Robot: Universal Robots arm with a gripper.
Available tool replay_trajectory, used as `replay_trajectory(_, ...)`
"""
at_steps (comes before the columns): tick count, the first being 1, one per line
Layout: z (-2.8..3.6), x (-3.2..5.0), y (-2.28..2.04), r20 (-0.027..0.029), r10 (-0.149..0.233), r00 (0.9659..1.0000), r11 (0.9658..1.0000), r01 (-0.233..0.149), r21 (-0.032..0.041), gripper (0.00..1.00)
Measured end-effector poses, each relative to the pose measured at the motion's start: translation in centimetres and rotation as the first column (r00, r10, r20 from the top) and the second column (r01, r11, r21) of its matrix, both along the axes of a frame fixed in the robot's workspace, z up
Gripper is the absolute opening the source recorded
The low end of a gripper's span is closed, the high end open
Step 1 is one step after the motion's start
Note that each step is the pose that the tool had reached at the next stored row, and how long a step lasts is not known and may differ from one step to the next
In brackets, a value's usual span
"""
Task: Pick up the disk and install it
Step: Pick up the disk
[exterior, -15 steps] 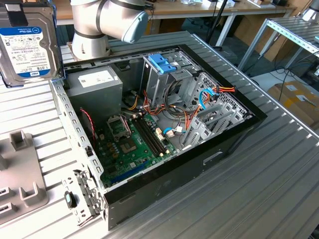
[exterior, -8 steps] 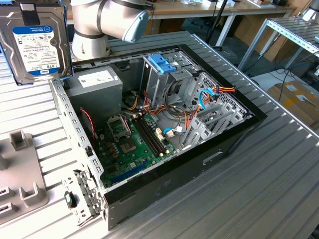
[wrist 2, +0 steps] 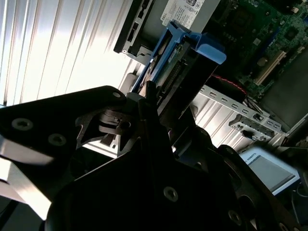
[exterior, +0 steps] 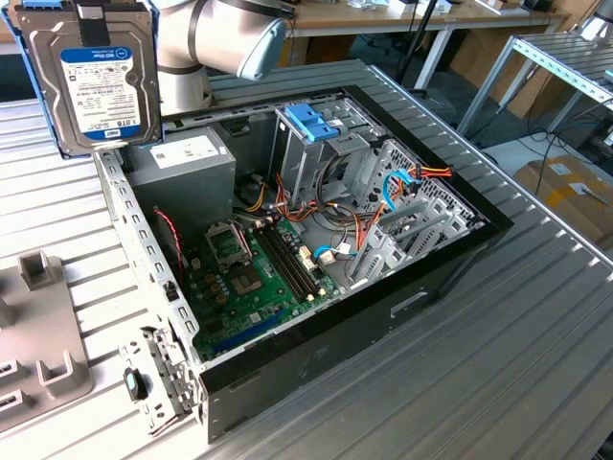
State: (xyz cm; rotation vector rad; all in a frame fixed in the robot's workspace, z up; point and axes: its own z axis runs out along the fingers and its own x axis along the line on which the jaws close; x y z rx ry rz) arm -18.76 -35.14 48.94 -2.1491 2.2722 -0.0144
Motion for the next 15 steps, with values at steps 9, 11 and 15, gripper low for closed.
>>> replay_trajectory(9, 0.00, 2.29, 0.06, 0.0000, 0.000, 1.0000, 1.0000, 0.000, 0.0000, 0.35)
replay_trajectory(11, 0.00, 2.63, 0.08, 0.0000, 0.000, 1.0000, 1.0000, 0.000, 0.0000, 0.35)
replay_trajectory(15, 0.00, 2.70, 0.09, 0.0001, 0.000, 1.0000, 1.0000, 0.000, 0.0001, 0.35)
